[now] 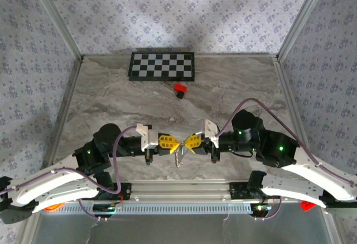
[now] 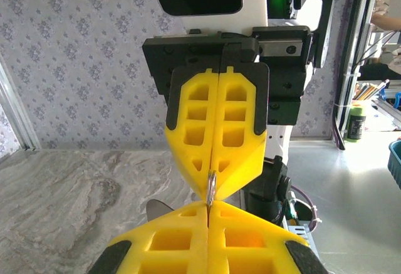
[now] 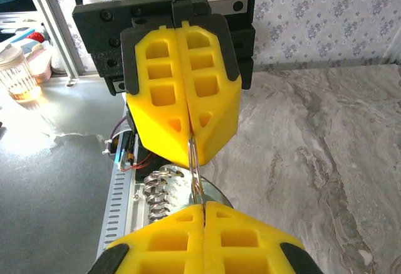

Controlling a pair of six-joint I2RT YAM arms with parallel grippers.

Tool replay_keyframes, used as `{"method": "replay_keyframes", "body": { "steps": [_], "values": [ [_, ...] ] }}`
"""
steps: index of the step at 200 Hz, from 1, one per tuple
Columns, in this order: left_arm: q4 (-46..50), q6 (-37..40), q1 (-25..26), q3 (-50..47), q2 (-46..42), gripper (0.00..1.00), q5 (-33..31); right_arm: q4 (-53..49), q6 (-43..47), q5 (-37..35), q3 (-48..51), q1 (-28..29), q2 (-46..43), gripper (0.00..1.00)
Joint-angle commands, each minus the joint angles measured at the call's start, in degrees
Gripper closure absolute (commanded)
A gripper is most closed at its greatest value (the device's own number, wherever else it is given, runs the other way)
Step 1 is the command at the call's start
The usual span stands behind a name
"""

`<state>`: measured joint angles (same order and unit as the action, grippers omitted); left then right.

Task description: Put the keys on the keyring

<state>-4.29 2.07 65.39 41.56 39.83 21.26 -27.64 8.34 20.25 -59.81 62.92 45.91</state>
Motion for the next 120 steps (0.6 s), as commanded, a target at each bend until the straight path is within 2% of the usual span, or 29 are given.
{"method": "replay_keyframes", "body": {
  "steps": [1, 120],
  "values": [
    [-4.5, 0.0, 0.2, 0.6, -1.1, 1.00, 1.5, -2.6, -0.2, -0.6, -0.2, -0.3, -0.3, 0.98],
    [-9.1, -2.2, 0.2, -0.3, 0.1, 1.00, 5.2, -0.8, 0.1, 0.3, 0.8, -0.5, -0.4, 0.97]
  ]
}}
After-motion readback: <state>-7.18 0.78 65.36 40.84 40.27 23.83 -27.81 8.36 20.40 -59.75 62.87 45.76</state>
